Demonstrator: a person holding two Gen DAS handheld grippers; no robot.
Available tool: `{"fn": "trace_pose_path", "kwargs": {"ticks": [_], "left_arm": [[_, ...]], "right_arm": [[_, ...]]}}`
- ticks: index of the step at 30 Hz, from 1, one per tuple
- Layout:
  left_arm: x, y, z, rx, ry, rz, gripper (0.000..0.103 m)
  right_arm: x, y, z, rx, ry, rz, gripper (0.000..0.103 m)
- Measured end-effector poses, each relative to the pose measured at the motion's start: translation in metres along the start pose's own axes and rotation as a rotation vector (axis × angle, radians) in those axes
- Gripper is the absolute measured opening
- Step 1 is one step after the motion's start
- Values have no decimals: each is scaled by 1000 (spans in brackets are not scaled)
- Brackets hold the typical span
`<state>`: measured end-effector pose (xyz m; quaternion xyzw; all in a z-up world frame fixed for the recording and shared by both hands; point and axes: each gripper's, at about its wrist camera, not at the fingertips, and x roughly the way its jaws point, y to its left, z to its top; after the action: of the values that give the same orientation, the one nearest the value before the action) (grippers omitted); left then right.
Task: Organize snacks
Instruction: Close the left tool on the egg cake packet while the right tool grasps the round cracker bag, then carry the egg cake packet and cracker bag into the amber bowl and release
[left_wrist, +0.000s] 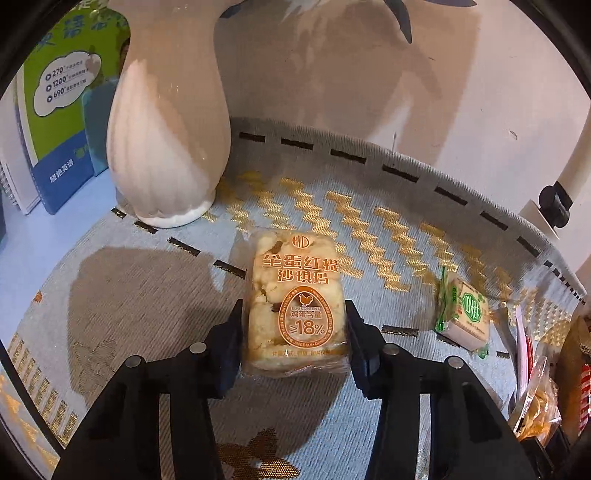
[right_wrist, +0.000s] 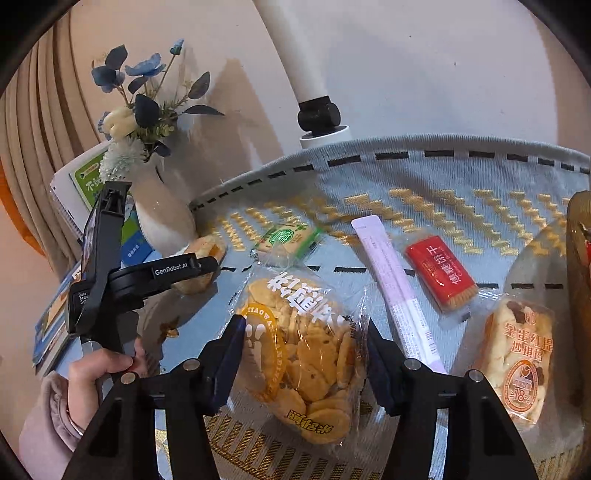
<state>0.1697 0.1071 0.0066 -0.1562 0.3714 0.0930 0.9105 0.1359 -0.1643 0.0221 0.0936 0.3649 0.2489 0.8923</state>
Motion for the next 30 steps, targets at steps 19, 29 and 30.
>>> {"fn": "trace_pose_path", "kwargs": {"ticks": [19,29,30], "left_arm": [[-41,32,-36,-26,4,-113,46],[-81,24,-60,18,-36,-115,46],[-85,17,-56,8,-39,-124,46]], "right_arm": [[-36,-1,-11,2,-147,133,59],[-77,3,-37,44,-146,205,59],[-85,0,-33,64,-162,208,59]]}}
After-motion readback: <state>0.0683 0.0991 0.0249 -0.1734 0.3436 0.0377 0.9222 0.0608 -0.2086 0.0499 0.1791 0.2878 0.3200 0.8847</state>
